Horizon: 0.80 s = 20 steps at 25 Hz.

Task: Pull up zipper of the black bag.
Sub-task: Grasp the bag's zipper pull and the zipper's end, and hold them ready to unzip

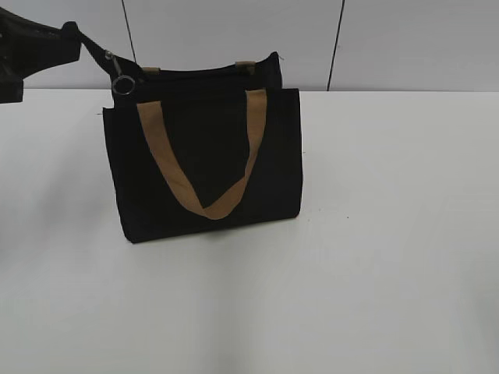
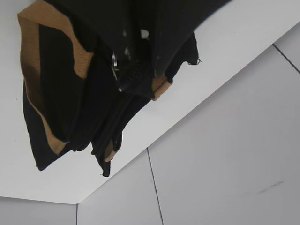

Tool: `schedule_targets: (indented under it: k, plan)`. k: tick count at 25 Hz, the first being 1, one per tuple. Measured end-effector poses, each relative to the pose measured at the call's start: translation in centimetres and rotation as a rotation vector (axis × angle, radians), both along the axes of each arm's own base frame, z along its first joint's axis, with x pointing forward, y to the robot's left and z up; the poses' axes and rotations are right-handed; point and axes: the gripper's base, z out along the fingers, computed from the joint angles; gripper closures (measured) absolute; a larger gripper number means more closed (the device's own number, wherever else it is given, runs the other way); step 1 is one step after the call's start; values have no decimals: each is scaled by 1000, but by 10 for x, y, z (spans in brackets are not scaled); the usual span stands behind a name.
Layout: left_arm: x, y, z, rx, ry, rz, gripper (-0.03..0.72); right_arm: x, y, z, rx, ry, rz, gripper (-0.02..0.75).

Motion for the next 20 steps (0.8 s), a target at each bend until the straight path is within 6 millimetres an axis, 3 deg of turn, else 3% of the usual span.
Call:
schedule_targets:
  k: [8,12,20]
  plan:
    - [0,0,0,0,0,0,664,5,8,10,4,-45,95,272]
    - [0,0,0,1,0,0,664,31,15,23,-10,-9,217,272]
    - [0,0,0,1,0,0,664,103,26,37,-7,56,428,272]
